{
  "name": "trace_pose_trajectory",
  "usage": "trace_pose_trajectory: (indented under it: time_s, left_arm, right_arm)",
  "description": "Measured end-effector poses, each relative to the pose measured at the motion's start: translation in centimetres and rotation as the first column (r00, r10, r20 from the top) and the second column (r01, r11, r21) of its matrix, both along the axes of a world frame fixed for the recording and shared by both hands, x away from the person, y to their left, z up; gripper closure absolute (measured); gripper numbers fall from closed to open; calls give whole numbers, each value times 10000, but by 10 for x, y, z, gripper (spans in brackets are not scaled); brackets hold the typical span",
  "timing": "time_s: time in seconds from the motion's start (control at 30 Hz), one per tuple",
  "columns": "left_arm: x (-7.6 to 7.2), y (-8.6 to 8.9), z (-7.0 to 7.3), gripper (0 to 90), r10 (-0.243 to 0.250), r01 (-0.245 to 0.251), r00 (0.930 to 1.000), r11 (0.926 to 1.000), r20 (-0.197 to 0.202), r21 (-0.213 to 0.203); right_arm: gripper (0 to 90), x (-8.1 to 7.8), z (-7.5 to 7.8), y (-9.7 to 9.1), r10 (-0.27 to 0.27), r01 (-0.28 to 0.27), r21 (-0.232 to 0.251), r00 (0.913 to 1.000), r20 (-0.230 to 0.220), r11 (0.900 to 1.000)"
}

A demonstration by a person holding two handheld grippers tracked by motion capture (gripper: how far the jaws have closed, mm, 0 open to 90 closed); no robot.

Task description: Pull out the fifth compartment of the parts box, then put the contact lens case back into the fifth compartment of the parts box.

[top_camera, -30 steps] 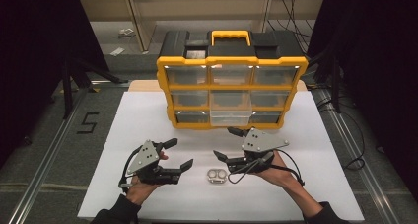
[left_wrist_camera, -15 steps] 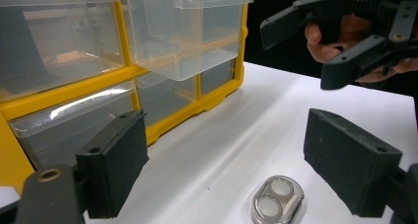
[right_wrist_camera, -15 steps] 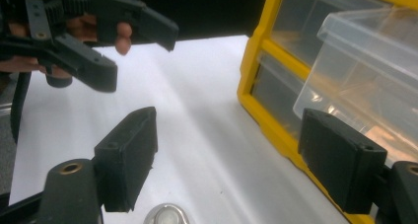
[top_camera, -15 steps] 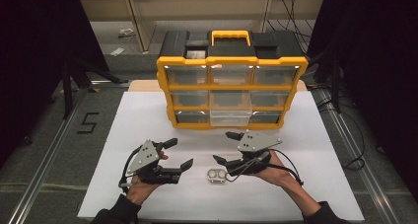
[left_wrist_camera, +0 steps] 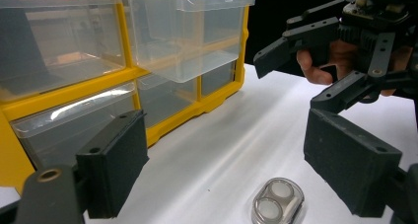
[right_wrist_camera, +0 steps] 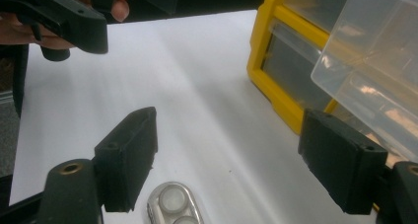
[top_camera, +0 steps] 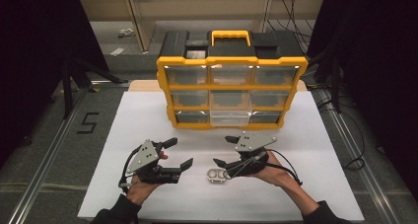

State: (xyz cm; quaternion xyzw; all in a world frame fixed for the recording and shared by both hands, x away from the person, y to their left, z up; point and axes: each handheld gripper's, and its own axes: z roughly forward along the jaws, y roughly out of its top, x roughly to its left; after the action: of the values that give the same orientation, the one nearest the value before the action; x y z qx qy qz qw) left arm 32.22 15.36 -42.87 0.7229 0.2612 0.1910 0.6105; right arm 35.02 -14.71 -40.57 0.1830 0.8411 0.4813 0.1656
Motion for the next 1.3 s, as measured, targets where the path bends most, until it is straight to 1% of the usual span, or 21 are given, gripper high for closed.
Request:
trace_pose_trajectory:
  time_s: [0.2,0.47,0.57,0.67,0.8,0.97,1.3]
  left_arm:
    - [0,0,0,166,8,-8,10000,10000,0,-4]
    - [0,0,0,166,18,-18,10000,10000,-9,9]
    - [0,0,0,166,20,-20,10000,10000,-21,3]
    - [0,0,0,166,15,-15,10000,10000,7,4]
    - [1,0,0,166,14,-14,10000,10000,-15,12]
    - [0,0,0,166,12,-12,10000,10000,2,70]
    - [0,-1,0,165,-10,10,10000,10000,2,67]
  right_arm:
    - [236,1,-5,1,60,-63,-96,9997,-237,9999]
    - [236,1,-16,7,176,-207,-537,9982,-567,9983]
    - [236,0,-19,9,177,-221,-762,9981,-586,9969]
    - [236,0,-23,11,198,-265,-934,9972,-716,9953]
    - [236,0,-26,13,278,-369,-1190,9966,-776,9922]
    - [236,1,-29,14,309,-450,-1489,9949,-957,9878]
    - [236,1,-38,19,458,-753,-2198,9896,-1363,9726]
